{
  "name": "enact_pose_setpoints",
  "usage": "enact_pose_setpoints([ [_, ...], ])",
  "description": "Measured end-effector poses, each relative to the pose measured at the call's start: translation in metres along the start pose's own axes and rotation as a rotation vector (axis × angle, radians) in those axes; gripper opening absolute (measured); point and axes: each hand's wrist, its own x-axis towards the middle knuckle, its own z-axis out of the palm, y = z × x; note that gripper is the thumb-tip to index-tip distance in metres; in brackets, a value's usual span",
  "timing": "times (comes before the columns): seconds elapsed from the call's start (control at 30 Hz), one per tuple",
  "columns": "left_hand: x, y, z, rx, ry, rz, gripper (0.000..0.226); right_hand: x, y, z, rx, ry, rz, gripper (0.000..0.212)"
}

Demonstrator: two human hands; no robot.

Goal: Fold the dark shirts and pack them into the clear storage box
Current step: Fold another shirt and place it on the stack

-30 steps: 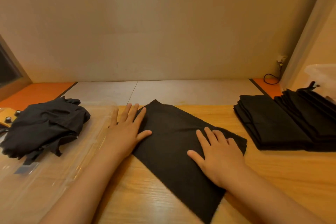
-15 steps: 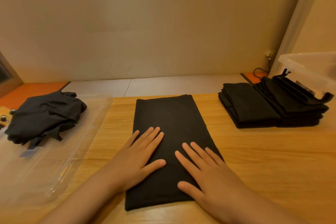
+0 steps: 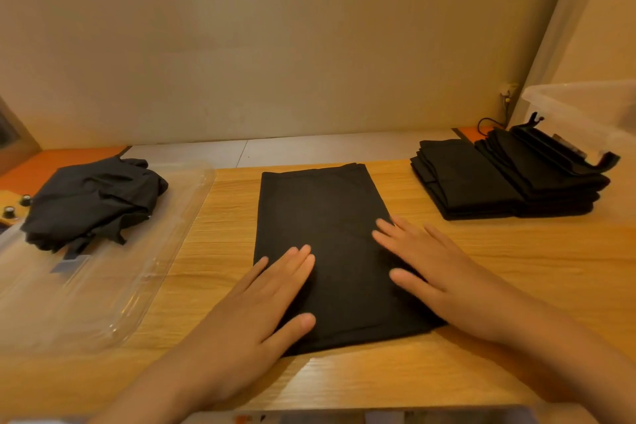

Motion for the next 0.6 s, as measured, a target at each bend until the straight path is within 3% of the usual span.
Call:
enact_pose_setpoints([
  [0.1,0.029,-0.001,0.004,0.026,0.100,0.028,0.072,0.047,-0.014,-0.001,-0.072,0.051,-0.170,0.053],
  [0.17,0.044,-0.004,0.014,0.096,0.092,0.036,0.076,0.078,-0.017,0.010,-0.151,-0.023,-0.220,0.053],
  [0.27,0.044,-0.010,0.024,0.164,0.060,0.017,0.082,0.104,0.007,0.018,-0.203,-0.105,-0.159,0.056],
  [0.47,0.037,-0.009,0.024,0.107,0.068,0.004,0.077,0.124,0.062,0.000,-0.268,-0.037,0.215,0.057],
  [0.6,0.037,-0.009,0.023,0.101,0.081,-0.005,0.075,0.153,0.032,0.001,-0.217,0.092,0.022,0.055],
])
